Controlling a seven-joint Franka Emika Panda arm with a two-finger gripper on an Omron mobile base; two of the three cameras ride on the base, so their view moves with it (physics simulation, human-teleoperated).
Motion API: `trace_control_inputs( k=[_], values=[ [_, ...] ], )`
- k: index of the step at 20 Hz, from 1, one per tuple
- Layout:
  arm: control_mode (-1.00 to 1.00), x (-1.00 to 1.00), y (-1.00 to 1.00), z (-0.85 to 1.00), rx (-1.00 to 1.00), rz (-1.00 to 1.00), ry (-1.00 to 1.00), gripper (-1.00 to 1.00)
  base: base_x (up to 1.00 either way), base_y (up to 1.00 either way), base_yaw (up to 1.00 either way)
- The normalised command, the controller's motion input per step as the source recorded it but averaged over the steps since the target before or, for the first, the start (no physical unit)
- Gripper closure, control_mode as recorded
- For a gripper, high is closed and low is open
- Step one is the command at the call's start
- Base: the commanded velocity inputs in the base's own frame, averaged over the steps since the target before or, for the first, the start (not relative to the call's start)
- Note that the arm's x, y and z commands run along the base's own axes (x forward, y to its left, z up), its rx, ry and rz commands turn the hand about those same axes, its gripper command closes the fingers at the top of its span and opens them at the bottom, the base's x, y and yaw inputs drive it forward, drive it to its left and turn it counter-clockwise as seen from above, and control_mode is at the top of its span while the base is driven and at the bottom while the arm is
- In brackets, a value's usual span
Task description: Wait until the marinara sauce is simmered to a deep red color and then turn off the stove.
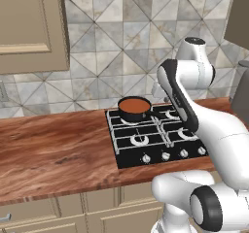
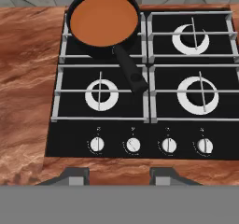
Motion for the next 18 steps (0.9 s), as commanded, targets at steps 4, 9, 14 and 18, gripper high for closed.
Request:
trace_control_inputs(
  k=[4, 9, 14, 18],
  values=[
    [-1.00, -0.03, 0.00, 0.00, 0.00, 0.00, 0.00, -1.00, 0.00, 0.00, 0.00],
    [-1.00, -0.17, -0.22, -0.06, 0.00, 0.00, 0.01, -1.00, 0.00, 0.00, 0.00],
    [-1.00, -0.17, -0.06, -0.11, 0.00, 0.00, 0.06, -1.00, 0.00, 0.00, 0.00],
    [-1.00, -0.15, 0.00, -0.17, 0.00, 0.00, 0.10, -1.00, 0.00, 0.00, 0.00]
  ],
)
